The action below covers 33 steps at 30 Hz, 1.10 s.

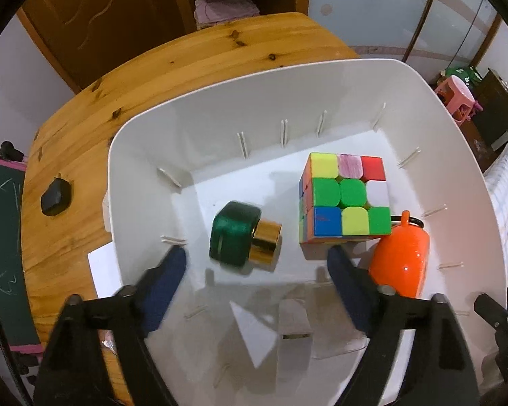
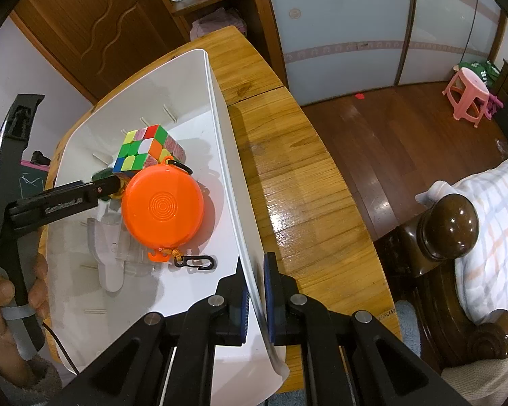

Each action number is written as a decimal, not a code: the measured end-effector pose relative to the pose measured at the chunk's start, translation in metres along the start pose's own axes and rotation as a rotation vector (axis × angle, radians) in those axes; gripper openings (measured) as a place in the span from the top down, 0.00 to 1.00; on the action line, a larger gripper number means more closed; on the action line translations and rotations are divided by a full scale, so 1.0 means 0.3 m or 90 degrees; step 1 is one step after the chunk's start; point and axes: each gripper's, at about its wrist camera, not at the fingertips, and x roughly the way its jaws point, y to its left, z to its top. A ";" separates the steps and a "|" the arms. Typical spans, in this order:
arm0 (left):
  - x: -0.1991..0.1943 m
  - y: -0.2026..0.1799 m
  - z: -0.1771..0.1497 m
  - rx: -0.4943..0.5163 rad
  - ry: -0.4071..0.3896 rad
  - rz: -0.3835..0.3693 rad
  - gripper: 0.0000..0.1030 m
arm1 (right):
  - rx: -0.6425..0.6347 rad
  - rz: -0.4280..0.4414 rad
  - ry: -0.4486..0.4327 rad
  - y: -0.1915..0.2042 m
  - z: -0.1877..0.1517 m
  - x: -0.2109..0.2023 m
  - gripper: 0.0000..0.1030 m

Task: Organize rigid objects
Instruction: 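Withdraw the left gripper from the bin back over the table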

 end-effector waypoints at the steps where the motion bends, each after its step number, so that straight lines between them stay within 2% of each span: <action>1: -0.001 -0.003 0.002 0.002 -0.001 0.001 0.14 | 0.000 0.000 0.000 0.000 0.000 0.000 0.92; 9: -0.014 -0.001 -0.011 0.002 0.000 -0.001 0.14 | 0.001 0.000 0.000 0.001 -0.002 -0.001 0.92; 16: -0.056 0.013 -0.026 0.006 -0.020 -0.009 0.14 | 0.001 -0.006 0.001 0.001 0.000 -0.001 0.92; 24: -0.164 0.071 -0.046 0.001 -0.049 -0.016 0.14 | 0.002 -0.014 0.003 0.009 0.000 0.000 0.92; 33: -0.327 0.198 -0.057 -0.015 -0.073 -0.024 0.14 | 0.005 -0.022 0.004 0.012 0.000 0.000 0.92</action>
